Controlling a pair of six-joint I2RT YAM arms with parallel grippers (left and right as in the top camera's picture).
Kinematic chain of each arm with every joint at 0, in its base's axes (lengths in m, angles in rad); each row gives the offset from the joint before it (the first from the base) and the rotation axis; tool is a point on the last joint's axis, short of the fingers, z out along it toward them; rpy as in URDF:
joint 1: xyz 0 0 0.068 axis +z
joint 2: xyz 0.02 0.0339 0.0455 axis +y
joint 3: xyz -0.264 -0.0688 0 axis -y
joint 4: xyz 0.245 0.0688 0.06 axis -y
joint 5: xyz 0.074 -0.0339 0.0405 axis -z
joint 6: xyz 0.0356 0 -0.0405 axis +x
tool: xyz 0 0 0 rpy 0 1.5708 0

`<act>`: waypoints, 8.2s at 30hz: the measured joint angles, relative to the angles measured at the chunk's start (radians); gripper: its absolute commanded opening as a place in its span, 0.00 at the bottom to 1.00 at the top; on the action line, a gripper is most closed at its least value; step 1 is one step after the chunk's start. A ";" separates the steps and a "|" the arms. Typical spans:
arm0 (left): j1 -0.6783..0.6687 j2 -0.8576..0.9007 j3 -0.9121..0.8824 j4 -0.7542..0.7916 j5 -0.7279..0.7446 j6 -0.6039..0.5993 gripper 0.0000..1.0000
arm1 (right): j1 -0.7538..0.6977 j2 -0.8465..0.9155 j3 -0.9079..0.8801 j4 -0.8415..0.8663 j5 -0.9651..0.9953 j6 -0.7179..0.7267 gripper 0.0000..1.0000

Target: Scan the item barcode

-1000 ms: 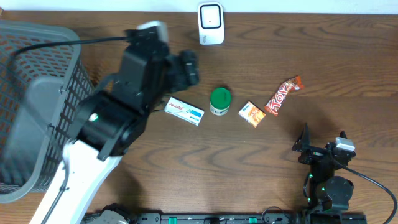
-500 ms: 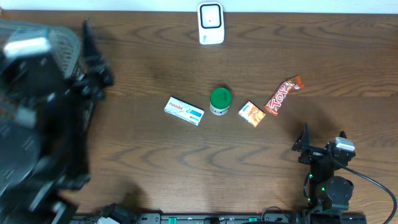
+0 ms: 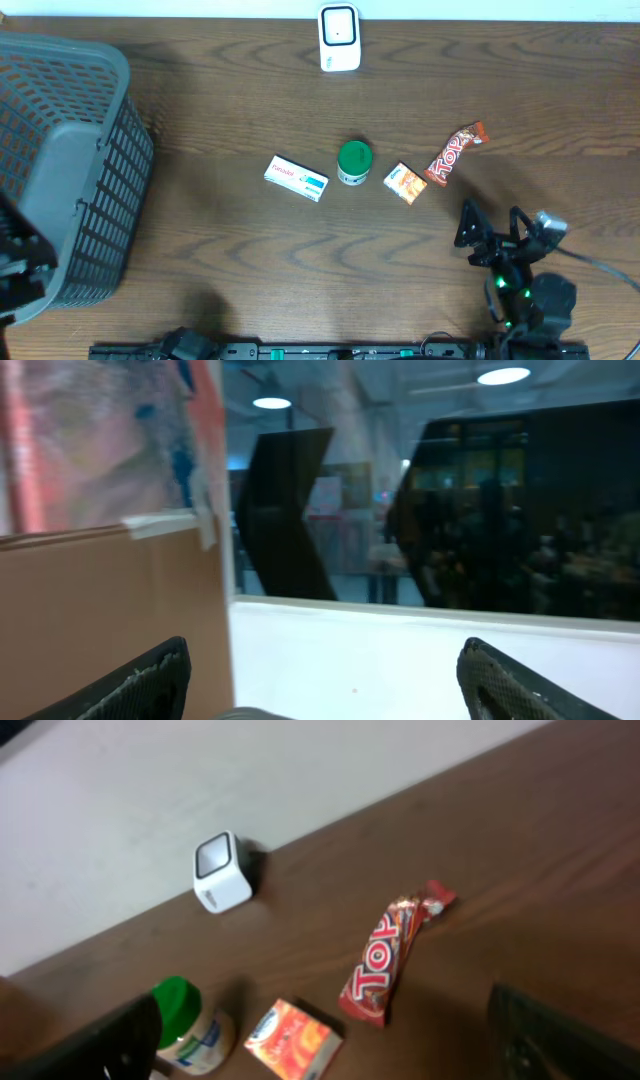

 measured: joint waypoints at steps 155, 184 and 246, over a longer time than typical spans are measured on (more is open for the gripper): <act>0.390 -0.327 -0.229 -0.635 0.254 -0.138 0.86 | 0.257 1.694 0.946 -0.200 0.063 -0.201 0.01; 0.390 -0.009 -0.390 -0.630 0.787 -0.423 0.86 | -0.084 1.659 0.855 -0.520 -0.115 -0.306 0.01; -0.237 1.252 -0.581 0.788 1.197 -1.336 0.07 | -0.133 1.653 0.859 -0.378 -0.652 -0.415 0.01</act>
